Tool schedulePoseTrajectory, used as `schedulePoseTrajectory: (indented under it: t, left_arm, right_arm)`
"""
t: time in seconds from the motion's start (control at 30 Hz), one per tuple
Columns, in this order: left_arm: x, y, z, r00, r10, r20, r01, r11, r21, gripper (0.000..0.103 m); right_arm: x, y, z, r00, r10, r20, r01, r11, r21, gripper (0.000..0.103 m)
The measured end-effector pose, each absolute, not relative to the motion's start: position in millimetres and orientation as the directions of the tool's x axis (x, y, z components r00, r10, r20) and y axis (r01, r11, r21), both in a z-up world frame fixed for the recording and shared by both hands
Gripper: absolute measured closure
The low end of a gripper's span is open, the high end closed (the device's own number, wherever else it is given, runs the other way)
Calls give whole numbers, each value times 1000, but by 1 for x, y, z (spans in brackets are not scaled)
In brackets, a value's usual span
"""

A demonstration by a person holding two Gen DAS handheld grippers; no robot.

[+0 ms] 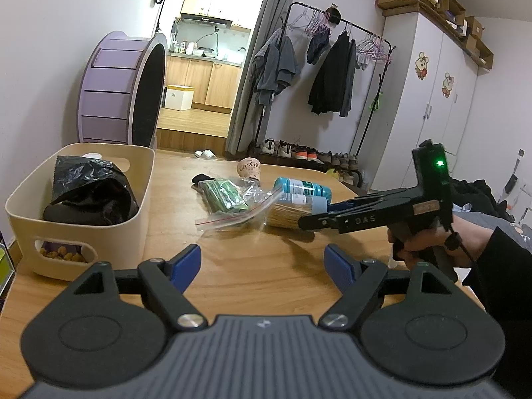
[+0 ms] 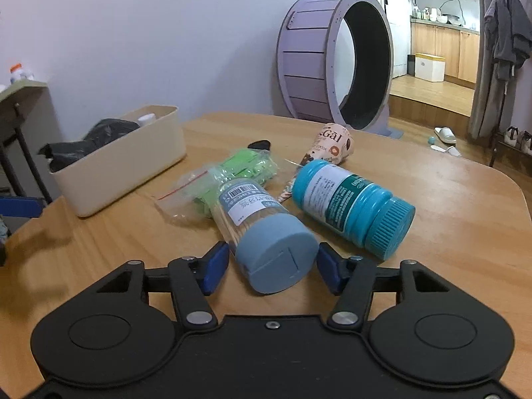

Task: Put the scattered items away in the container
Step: 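Move the right gripper to the toothpick jar with blue lid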

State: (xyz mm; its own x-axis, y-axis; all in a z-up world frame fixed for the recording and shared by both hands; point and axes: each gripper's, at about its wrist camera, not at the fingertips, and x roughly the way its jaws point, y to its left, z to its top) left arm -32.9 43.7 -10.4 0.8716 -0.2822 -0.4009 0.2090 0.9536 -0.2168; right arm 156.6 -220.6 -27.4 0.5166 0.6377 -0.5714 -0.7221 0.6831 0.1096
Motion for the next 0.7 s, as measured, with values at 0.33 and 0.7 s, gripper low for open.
schedulePoseTrajectory:
  t: [0.33, 0.7]
  left_arm:
    - [-30, 43, -11, 871, -284, -400, 214, 954, -212, 23]
    - [-29, 40, -14, 868, -287, -406, 222, 954, -200, 23]
  right_arm:
    - [141, -233, 1, 525, 696, -490, -727, 666, 168, 52]
    - [138, -205, -1, 505, 710, -490, -748, 644, 163, 51]
